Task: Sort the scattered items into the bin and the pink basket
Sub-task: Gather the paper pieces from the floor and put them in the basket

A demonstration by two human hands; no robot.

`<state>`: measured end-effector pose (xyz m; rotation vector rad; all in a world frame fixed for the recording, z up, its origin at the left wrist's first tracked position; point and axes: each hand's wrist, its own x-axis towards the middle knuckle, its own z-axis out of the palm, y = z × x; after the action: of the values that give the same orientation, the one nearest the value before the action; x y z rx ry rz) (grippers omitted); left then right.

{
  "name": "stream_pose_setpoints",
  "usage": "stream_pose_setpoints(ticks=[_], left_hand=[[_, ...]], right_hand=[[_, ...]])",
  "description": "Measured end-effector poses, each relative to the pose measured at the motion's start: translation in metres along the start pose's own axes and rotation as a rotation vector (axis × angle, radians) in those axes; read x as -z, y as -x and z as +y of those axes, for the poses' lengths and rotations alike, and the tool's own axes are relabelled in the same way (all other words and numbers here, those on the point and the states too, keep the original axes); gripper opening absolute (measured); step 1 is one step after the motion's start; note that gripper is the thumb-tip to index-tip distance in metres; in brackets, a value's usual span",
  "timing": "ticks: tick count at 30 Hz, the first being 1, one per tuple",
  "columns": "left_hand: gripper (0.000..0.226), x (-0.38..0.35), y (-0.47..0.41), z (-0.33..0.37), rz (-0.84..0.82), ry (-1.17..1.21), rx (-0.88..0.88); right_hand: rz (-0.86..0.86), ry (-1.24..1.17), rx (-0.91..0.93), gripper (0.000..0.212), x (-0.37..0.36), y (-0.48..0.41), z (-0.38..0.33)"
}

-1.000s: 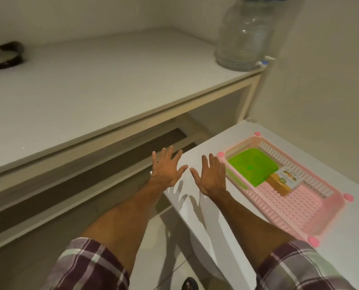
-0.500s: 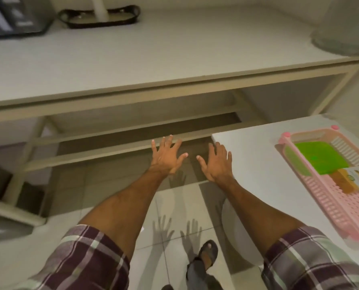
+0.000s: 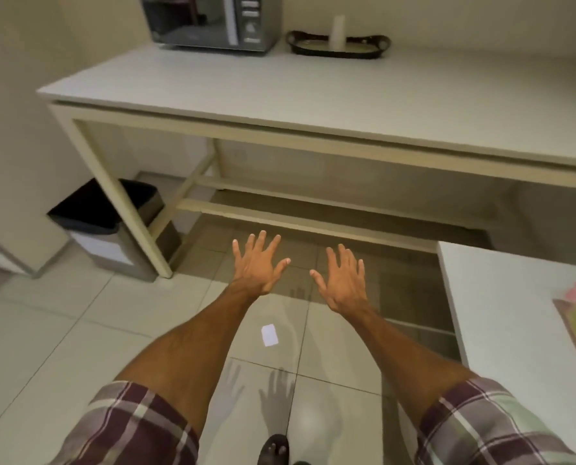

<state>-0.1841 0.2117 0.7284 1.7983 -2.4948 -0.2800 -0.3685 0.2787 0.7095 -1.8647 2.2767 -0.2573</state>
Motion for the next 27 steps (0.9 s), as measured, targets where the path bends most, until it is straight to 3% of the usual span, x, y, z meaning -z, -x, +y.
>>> stream_pose_setpoints(ticks=[13, 27], left_hand=[[0.063, -0.025, 0.1, -0.061, 0.013, 0.057, 0.32], [0.064, -0.045, 0.136, -0.192, -0.069, 0.079, 0.454]], right_hand=[[-0.129, 0.022, 0.241, 0.07, -0.027, 0.034, -0.054], [-0.229, 0.063, 0.346, 0.068, -0.086, 0.025, -0.168]])
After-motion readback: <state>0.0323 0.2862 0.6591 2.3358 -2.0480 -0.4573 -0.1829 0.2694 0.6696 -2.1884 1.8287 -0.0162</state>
